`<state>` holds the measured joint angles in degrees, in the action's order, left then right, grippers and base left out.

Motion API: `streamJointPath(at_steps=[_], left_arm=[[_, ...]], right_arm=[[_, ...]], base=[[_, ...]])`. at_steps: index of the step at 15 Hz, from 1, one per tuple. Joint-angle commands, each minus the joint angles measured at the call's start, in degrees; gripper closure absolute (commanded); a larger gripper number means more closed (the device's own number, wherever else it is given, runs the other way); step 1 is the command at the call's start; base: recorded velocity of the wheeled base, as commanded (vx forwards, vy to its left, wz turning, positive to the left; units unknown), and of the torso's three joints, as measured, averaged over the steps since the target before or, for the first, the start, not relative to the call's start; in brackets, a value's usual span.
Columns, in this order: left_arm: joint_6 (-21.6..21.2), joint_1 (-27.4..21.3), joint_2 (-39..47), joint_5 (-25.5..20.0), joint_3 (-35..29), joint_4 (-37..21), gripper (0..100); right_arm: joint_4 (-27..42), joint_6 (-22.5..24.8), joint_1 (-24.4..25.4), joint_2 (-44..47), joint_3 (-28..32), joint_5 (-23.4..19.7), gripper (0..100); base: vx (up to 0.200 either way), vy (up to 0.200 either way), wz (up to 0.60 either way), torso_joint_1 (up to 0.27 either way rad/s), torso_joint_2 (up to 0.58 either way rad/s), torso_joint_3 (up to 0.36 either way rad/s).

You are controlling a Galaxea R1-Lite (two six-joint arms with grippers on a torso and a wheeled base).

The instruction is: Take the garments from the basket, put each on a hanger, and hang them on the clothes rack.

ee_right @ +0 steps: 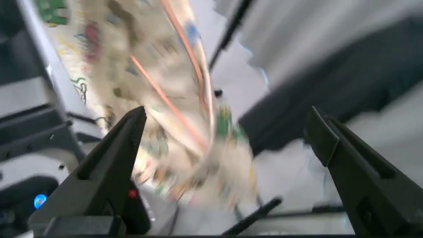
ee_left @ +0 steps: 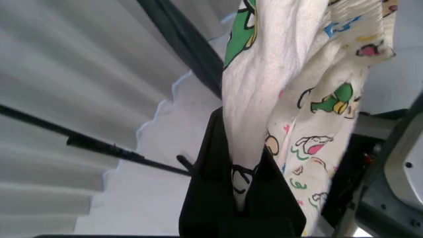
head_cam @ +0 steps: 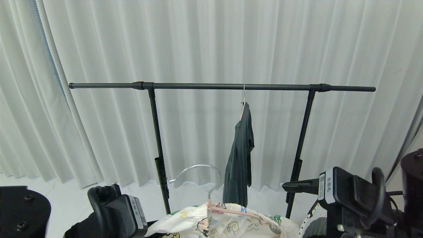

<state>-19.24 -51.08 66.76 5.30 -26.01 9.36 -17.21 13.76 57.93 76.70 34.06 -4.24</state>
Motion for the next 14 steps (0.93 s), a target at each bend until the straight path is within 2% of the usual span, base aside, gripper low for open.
streamJointPath(at_steps=[1,5,8,13,14], left_arm=[[-0.3,-2.4,0.0,-0.1,0.0,0.0,100],[-0.5,-4.7,0.0,-0.1,-0.1,0.0,100],[-0.5,-5.6,-0.2,-0.1,-0.2,0.1,100],[-0.5,-6.1,0.2,-0.1,0.0,3.6,100],[-0.5,-6.1,0.2,-0.1,0.1,3.6,100]], right_arm=[[0.2,2.6,1.6,2.4,1.4,-1.9,0],[2.6,2.8,5.5,8.6,5.2,-2.1,0],[2.7,2.8,5.8,10.4,5.4,-2.2,0],[2.7,2.8,5.8,11.2,5.3,-2.2,0],[2.7,2.8,5.7,11.2,5.3,-2.2,100]], base=[[0.0,0.0,0.0,0.0,0.0,0.0],[0.0,0.0,0.0,0.0,0.0,0.0],[0.0,0.0,0.0,0.0,0.0,0.0],[0.0,0.0,0.0,0.0,0.0,0.0],[0.0,0.0,0.0,0.0,0.0,0.0]])
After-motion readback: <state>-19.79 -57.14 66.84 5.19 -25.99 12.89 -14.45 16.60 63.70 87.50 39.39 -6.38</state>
